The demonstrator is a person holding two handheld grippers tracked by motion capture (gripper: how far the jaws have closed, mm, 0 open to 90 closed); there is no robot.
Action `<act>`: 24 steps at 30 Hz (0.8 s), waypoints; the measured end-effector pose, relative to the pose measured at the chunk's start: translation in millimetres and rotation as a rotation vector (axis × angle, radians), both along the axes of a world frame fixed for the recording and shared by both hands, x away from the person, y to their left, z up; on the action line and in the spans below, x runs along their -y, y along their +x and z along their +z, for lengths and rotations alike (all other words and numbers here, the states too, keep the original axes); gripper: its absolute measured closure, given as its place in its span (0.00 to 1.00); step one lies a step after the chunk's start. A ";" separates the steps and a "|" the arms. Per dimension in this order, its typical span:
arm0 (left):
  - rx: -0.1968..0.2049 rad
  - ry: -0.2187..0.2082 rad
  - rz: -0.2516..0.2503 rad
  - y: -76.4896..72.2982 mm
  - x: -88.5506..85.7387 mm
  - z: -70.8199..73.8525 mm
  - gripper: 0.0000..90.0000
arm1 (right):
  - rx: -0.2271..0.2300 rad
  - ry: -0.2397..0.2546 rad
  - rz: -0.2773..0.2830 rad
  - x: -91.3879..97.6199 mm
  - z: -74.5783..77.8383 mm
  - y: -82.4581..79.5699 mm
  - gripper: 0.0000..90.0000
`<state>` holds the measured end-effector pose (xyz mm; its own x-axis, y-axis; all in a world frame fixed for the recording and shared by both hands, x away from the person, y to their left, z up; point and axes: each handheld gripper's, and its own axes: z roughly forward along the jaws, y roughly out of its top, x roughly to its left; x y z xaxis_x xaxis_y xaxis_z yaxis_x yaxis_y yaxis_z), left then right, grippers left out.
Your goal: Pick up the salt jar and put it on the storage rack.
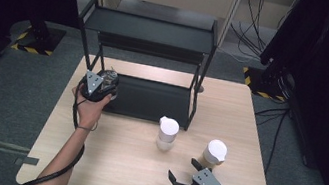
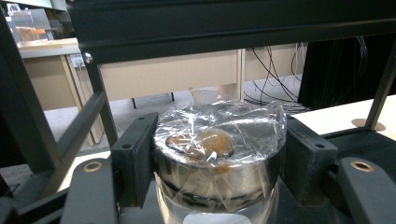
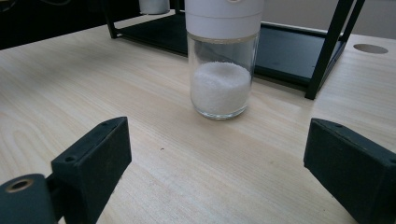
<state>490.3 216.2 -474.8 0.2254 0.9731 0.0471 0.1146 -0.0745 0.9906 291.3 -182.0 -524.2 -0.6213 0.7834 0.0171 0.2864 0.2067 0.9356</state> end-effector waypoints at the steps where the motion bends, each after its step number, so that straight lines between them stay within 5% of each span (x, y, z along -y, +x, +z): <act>1: -0.005 0.002 0.001 0.6 0.1 -1.3 0.39 | -0.001 0.001 0.000 0.1 0.0 0.1 0.09; 24: -0.041 0.011 -0.009 8.0 8.1 -19.0 0.39 | 0.000 -0.001 0.002 -0.2 0.0 -0.3 0.09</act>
<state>498.3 208.0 -493.8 0.2365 0.9704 0.0486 0.1545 -0.0870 0.9842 291.0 -181.8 -524.2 -0.6232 0.7819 0.0162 0.2860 0.2085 0.9353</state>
